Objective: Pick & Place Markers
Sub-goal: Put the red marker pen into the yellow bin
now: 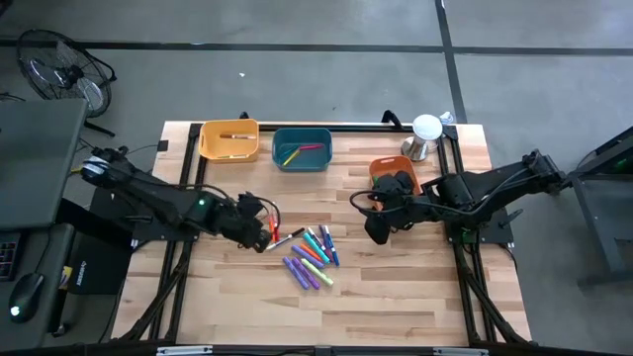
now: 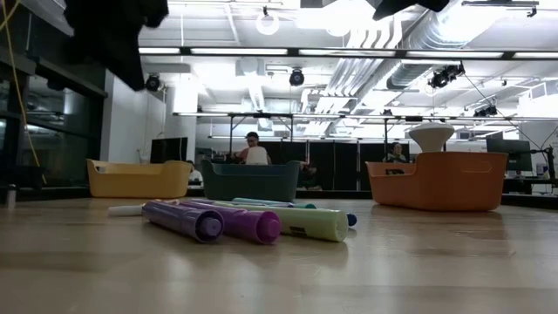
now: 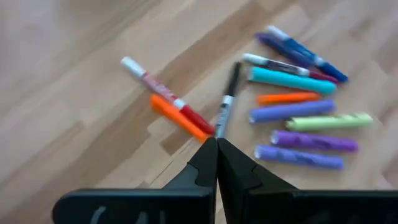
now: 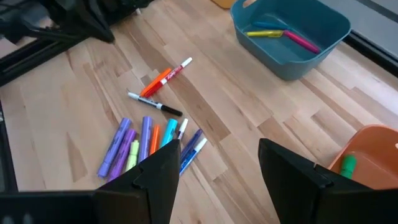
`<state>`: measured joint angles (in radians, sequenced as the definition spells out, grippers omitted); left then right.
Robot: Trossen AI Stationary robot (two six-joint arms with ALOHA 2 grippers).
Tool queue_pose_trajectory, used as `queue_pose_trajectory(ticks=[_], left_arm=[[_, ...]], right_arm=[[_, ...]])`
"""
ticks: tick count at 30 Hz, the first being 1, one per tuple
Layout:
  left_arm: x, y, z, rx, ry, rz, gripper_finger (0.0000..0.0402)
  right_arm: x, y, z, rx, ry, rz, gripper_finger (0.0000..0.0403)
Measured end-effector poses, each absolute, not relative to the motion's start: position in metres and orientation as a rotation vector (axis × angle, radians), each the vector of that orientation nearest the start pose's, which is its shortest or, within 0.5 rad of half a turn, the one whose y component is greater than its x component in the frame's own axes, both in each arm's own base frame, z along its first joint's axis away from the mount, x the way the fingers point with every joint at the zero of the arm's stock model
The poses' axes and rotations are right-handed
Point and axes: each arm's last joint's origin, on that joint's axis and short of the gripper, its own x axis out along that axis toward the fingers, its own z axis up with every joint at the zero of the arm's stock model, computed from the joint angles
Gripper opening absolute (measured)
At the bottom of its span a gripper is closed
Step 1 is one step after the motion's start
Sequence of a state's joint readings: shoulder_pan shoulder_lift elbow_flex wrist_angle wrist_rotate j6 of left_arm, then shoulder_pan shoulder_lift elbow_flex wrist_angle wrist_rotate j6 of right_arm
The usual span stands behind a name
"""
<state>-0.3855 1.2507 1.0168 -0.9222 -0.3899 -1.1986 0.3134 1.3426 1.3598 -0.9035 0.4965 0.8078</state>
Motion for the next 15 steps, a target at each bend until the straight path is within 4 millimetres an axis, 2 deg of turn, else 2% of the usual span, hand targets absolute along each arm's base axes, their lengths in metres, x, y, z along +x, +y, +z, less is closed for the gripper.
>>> queue_pose_trajectory(ticks=[4,7,9,12,15], left_arm=[[0.229,-0.075,0.254,-0.785,0.867,0.753,0.0001],[0.241,-0.066,0.24,-0.887,0.919,0.845,0.0001],[0.246,-0.06,0.233,-0.887,0.968,0.869,0.0007],[0.258,-0.048,0.222,-0.891,0.994,0.889,0.0038],[0.268,-0.035,0.212,-0.942,1.035,0.901,0.0086]], right_arm=[[0.254,0.068,0.353,0.408,0.682,-0.481,0.0206],[0.254,0.068,0.353,0.408,0.681,-0.481,0.0205],[0.255,0.068,0.353,0.407,0.68,-0.482,0.0205],[0.255,0.068,0.353,0.401,0.676,-0.487,0.0206],[0.255,0.068,0.353,0.403,0.679,-0.483,0.0205]])
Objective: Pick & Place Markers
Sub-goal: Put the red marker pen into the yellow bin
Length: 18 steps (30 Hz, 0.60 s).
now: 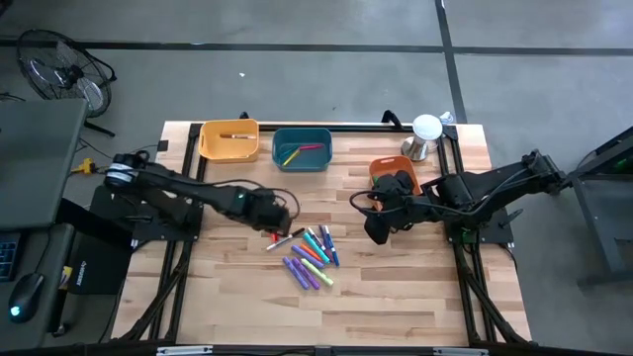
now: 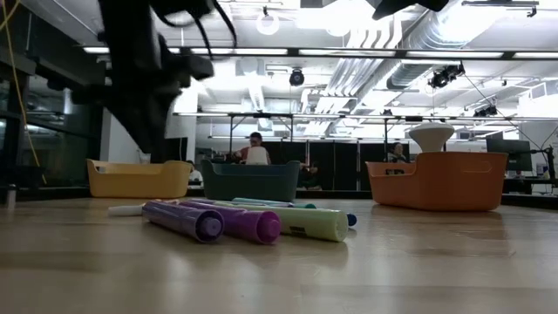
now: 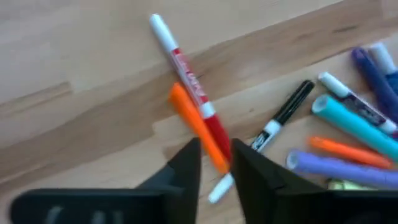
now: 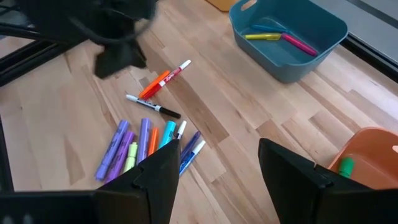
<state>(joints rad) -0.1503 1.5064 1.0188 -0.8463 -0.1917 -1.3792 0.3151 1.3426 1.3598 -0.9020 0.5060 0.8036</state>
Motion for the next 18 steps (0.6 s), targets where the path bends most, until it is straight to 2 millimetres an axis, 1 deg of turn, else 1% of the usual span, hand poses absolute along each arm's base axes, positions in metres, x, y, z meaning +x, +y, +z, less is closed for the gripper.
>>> queue_pose_trajectory(ticks=[3,5,7,9,12,18], left_arm=[[0.272,-0.022,0.203,-0.979,1.097,0.909,0.0138],[0.279,-0.014,0.199,-1.028,1.1,0.9,0.0168],[0.28,-0.004,0.194,-1.055,1.118,0.92,0.0192],[0.287,0.004,0.192,-1.087,1.089,0.9,0.0208],[0.285,0.016,0.192,-1.109,1.079,0.923,0.0217],[0.286,0.033,0.193,-1.152,1.031,0.956,0.0211]], right_arm=[[0.254,0.068,0.353,0.403,0.679,-0.482,0.0205],[0.255,0.068,0.353,0.404,0.678,-0.482,0.0206],[0.254,0.068,0.353,0.404,0.679,-0.482,0.0206],[0.254,0.068,0.353,0.404,0.678,-0.482,0.0205],[0.254,0.068,0.353,0.401,0.678,-0.486,0.0205],[0.254,0.068,0.353,0.396,0.681,-0.49,0.0206]])
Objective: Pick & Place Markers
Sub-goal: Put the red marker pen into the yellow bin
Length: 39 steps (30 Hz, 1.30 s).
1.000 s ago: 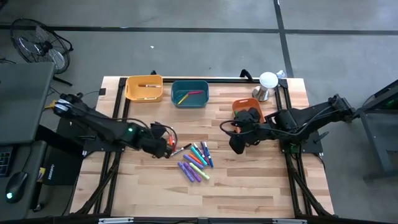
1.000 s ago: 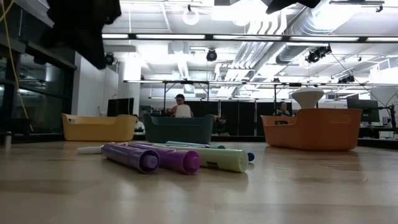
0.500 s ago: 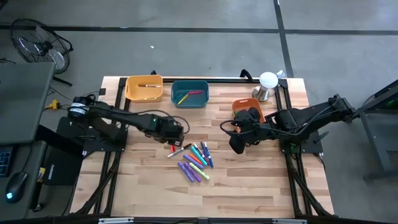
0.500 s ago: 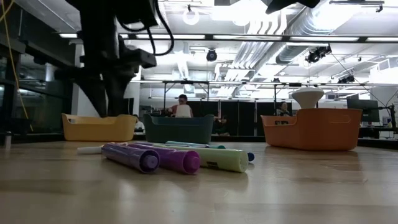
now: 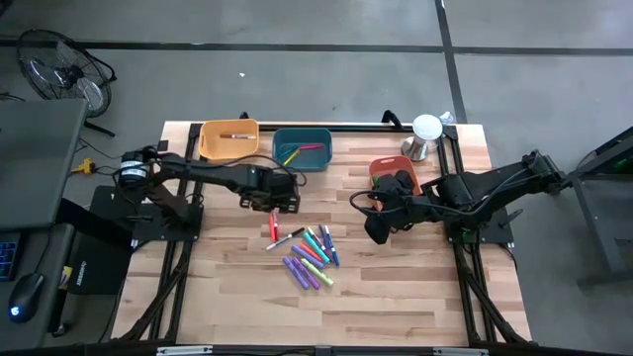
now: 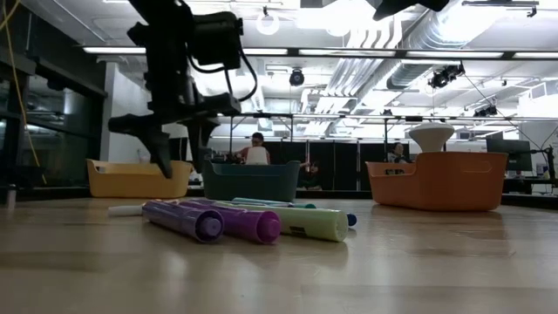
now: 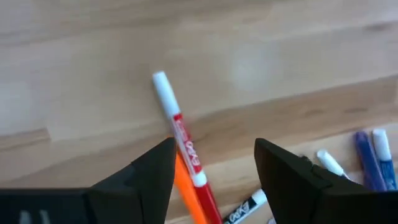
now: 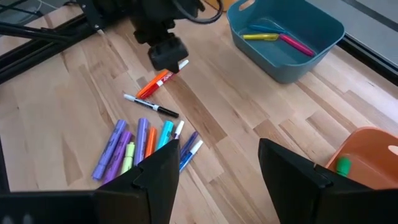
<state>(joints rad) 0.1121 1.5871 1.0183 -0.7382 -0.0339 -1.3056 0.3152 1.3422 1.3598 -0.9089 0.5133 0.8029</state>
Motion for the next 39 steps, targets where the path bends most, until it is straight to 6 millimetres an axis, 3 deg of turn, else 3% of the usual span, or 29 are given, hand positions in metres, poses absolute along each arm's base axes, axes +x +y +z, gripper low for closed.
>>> queue_pose_trajectory(ticks=[10,23,32,39], left_arm=[[0.286,0.037,0.191,-1.164,1.03,0.978,0.0208],[0.296,0.036,0.15,-1.153,1.204,1.025,0.0208],[0.299,0.036,0.136,-1.144,1.282,0.996,0.0208],[0.3,0.035,0.136,-1.124,1.296,0.957,0.0155]], right_arm=[[0.254,0.068,0.353,0.394,0.679,-0.493,0.0205],[0.254,0.068,0.353,0.4,0.678,-0.494,0.0205],[0.254,0.068,0.353,0.404,0.679,-0.493,0.0204],[0.254,0.068,0.353,0.404,0.679,-0.493,0.0205]])
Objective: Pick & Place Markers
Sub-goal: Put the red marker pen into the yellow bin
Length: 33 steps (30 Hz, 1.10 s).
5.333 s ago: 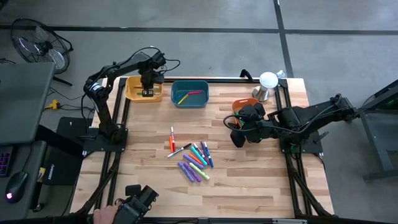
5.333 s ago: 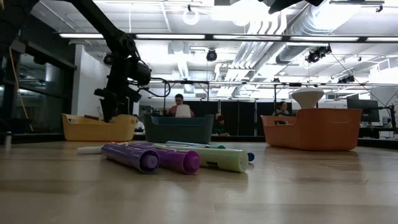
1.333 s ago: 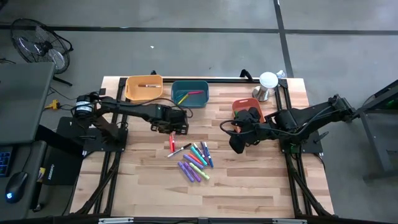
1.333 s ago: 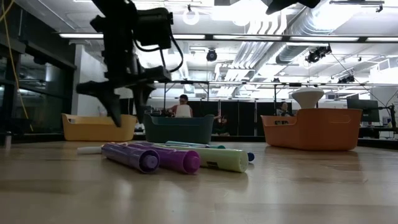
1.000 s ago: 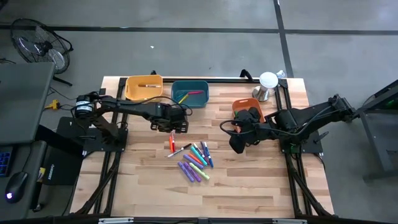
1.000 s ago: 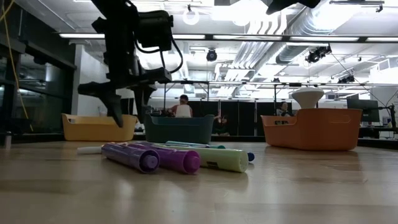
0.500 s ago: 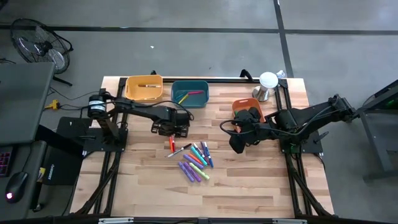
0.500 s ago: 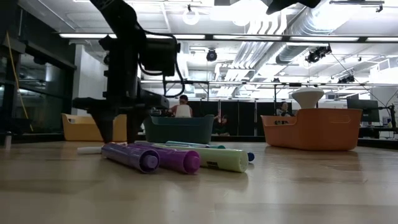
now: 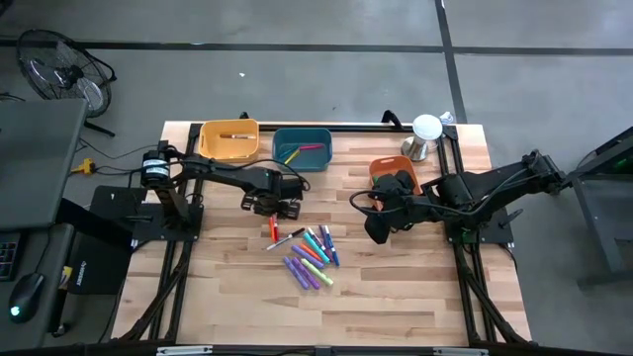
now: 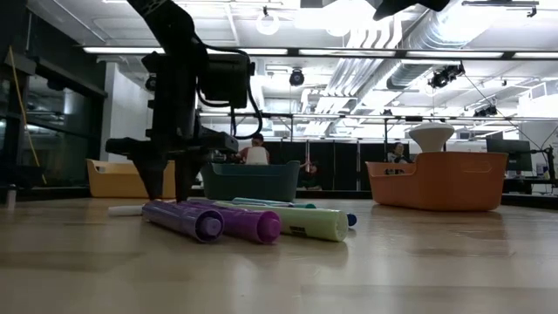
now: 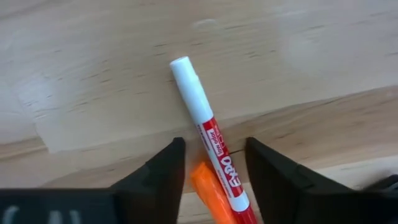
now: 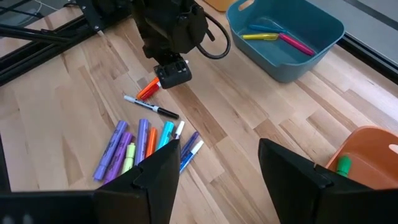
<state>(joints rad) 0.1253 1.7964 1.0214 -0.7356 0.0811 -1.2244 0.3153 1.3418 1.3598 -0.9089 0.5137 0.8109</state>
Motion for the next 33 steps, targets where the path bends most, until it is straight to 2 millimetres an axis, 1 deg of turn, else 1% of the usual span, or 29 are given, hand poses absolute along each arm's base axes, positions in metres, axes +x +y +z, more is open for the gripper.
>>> queue_pose_trajectory(ticks=[6,14,24,30,33], left_arm=[[0.3,0.035,0.135,-1.107,1.303,0.935,0.0085],[0.301,0.035,0.135,-1.061,1.319,0.886,0.0019],[0.301,0.035,0.136,-0.995,1.342,0.837,0.0019],[0.31,0.036,0.149,-0.932,1.361,0.784,0.0019],[0.318,0.038,0.157,-0.891,1.348,0.742,0.0018]], right_arm=[[0.254,0.068,0.353,0.404,0.678,-0.493,0.0206],[0.254,0.068,0.353,0.422,0.675,-0.499,0.0205],[0.254,0.068,0.353,0.428,0.676,-0.497,0.0206],[0.254,0.068,0.353,0.433,0.673,-0.502,0.0205],[0.254,0.068,0.353,0.44,0.671,-0.505,0.0205]])
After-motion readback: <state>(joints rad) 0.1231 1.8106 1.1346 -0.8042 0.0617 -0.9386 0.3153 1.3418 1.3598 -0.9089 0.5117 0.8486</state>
